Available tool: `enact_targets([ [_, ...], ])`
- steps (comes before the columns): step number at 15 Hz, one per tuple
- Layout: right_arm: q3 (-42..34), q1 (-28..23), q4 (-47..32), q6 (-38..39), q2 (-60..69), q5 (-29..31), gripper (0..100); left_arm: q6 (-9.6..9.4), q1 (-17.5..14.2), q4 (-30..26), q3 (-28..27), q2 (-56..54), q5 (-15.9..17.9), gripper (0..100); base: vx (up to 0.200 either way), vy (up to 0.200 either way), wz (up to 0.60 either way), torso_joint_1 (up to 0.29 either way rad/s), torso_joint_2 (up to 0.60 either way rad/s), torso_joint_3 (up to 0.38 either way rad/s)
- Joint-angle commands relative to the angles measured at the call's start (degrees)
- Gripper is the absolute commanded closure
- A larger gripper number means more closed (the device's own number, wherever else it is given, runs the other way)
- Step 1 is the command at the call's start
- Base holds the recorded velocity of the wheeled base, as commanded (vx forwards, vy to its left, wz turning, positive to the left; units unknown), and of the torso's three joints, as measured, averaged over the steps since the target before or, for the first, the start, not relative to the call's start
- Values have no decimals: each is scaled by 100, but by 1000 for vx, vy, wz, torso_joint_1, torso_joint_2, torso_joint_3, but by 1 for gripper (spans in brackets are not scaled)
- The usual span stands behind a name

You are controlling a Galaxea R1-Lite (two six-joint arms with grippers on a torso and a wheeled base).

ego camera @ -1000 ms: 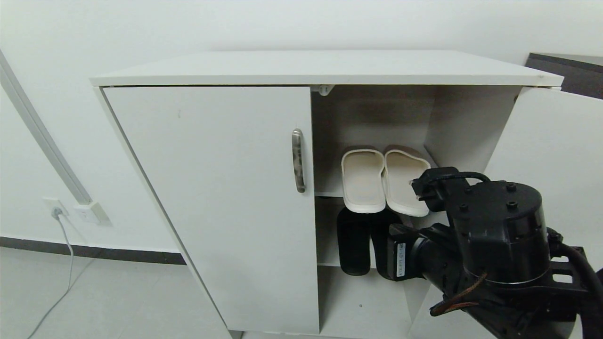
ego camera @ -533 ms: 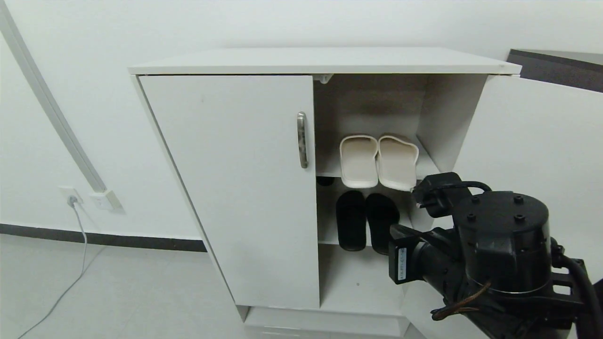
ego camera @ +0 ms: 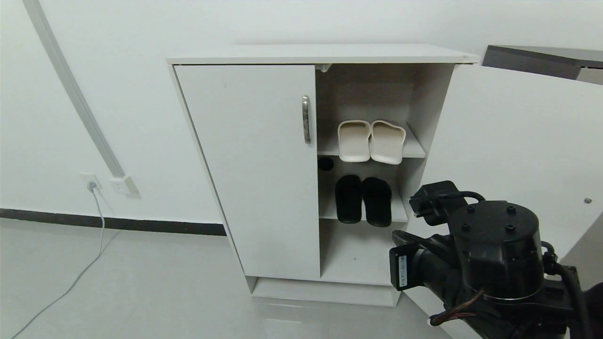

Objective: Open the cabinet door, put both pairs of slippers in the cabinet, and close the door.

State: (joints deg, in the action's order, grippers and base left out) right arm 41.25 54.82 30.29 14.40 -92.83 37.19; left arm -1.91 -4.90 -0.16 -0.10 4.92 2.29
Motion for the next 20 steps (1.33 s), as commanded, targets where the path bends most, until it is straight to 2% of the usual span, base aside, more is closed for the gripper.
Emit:
enact_targets([
  [1,-3,2,3,2,-42,-2,100,7,-2,-2,1,8,-1,100,-200,0,0,7,2,2],
  [20,-47,2,3,-7,-51,-98,100,7,-2,-2,1,8,-1,100,0,0,0,0,-9,-11],
])
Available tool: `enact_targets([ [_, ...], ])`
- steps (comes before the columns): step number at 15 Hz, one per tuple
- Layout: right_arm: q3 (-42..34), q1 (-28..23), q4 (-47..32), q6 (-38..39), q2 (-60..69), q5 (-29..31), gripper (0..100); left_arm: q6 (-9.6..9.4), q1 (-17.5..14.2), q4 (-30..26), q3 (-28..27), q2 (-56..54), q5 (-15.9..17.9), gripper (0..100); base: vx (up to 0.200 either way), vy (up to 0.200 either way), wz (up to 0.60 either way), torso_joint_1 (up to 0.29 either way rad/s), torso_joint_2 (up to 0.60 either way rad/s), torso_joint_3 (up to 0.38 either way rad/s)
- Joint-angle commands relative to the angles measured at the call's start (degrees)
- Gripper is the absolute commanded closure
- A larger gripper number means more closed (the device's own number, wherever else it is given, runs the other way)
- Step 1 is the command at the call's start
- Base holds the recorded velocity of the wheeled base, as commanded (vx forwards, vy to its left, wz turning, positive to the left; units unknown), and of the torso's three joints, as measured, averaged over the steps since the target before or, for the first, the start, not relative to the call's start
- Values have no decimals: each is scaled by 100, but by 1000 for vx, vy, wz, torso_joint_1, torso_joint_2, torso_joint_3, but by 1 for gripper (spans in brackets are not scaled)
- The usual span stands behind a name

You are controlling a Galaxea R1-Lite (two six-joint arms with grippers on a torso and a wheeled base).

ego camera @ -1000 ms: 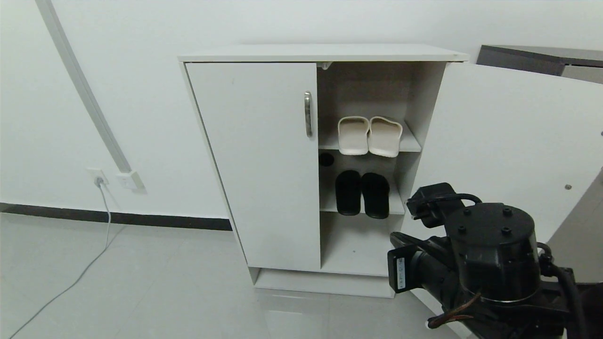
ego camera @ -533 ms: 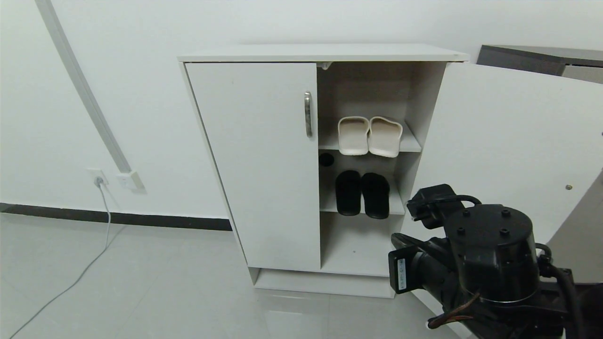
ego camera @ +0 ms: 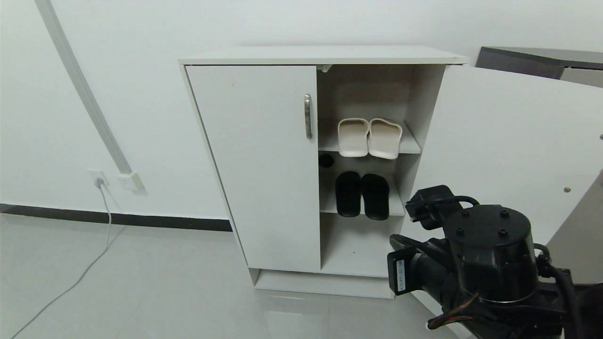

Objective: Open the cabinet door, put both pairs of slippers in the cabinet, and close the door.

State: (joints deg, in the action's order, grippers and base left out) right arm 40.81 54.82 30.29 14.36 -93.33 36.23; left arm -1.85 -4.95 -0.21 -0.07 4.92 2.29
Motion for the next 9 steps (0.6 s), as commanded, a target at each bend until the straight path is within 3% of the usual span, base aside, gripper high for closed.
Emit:
enact_targets([
  [1,-3,2,3,-3,-1,-2,100,1,3,3,-1,8,-1,100,0,0,0,-2,-266,-281],
  [3,-3,2,3,-3,-1,-2,100,1,3,3,-1,8,-1,100,0,0,0,27,-164,-346],
  [9,-3,2,-6,-3,-1,-2,100,1,-6,3,-1,8,-1,100,0,0,0,76,-512,-357],
])
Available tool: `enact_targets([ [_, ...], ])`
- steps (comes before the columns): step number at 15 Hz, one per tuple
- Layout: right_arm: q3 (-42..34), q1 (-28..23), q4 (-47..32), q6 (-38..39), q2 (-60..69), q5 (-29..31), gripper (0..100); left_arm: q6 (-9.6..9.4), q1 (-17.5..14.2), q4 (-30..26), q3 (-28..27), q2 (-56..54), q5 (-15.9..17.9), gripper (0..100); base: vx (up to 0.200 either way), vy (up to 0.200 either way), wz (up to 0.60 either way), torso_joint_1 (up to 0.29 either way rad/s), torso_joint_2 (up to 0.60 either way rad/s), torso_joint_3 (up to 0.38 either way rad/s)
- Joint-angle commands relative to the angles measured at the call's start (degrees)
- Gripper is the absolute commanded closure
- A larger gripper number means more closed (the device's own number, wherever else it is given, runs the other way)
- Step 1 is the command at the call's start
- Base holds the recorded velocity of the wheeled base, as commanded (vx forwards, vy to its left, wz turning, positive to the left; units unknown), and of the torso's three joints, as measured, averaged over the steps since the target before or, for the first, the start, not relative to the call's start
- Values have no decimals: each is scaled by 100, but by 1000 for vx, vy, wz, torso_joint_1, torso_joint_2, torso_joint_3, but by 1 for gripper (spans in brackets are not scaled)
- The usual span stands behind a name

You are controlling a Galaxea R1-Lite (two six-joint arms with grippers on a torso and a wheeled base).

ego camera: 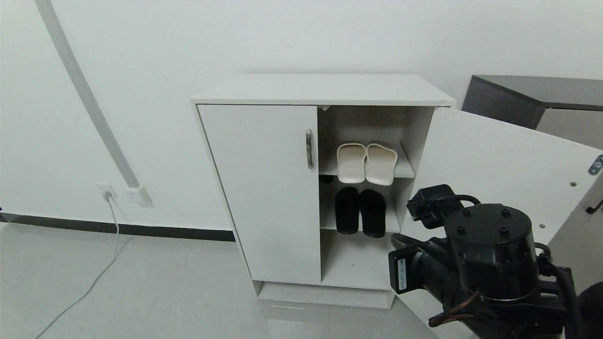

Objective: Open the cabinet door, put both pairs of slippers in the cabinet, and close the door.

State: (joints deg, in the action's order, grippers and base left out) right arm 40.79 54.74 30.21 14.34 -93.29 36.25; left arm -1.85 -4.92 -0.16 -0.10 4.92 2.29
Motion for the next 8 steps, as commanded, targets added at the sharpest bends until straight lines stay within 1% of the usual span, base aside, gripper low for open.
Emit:
enact_targets([
  [1,-1,2,3,-1,-5,-4,100,1,0,-2,1,8,-1,100,0,0,0,129,-452,-339],
  [8,-36,-24,3,-10,-13,-4,100,1,-8,-2,1,8,-1,100,0,0,0,151,-473,-323],
])
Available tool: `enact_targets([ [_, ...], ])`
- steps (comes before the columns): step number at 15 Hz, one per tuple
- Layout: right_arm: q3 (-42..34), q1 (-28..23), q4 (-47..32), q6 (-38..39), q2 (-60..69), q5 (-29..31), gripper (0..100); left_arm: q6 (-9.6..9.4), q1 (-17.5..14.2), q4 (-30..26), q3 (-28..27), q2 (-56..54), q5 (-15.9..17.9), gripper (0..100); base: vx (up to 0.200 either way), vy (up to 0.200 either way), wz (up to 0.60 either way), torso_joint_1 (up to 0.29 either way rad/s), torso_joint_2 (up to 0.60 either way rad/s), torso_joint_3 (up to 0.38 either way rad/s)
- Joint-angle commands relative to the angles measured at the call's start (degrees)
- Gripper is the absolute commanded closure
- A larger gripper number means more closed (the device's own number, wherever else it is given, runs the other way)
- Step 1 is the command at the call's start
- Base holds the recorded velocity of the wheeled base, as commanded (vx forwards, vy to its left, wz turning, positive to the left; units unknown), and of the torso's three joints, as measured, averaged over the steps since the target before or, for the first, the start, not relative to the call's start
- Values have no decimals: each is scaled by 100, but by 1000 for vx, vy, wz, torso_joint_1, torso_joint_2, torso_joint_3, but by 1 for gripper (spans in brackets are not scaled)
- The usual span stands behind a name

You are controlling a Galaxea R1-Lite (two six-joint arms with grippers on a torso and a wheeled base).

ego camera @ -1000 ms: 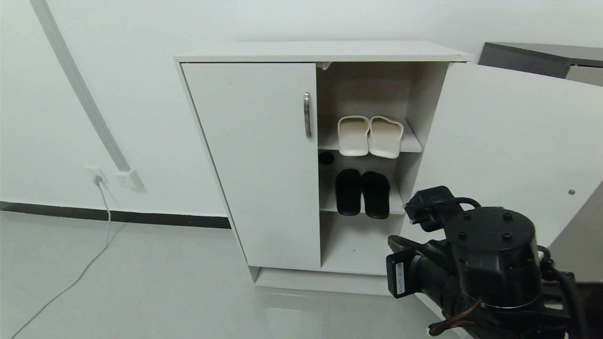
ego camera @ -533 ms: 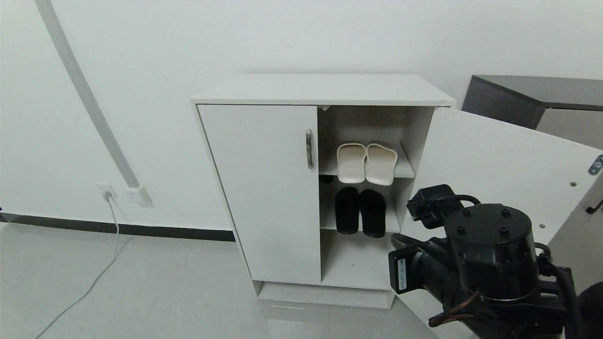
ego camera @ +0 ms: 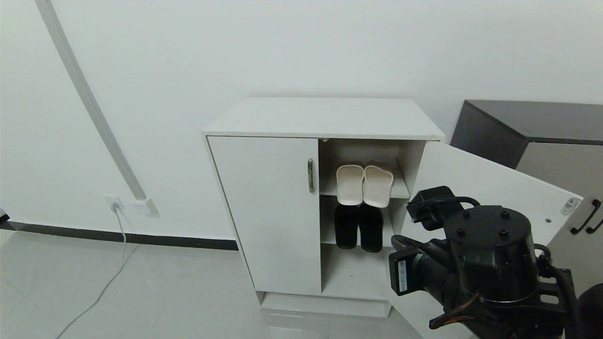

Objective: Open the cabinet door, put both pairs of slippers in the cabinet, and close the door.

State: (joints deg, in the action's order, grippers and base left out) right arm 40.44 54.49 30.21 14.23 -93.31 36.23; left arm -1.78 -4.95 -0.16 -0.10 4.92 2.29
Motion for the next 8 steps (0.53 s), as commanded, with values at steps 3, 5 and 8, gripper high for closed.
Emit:
enact_targets([
  [3,-9,0,3,1,-12,-11,100,2,3,-2,1,8,-1,100,0,0,0,185,-494,-313],
  [5,-36,0,3,1,-12,-28,100,2,3,-2,1,8,-1,100,0,0,0,198,-510,-312],
  [8,-45,0,3,1,14,-28,100,2,-6,-2,1,8,-1,100,0,0,0,211,-533,-318],
])
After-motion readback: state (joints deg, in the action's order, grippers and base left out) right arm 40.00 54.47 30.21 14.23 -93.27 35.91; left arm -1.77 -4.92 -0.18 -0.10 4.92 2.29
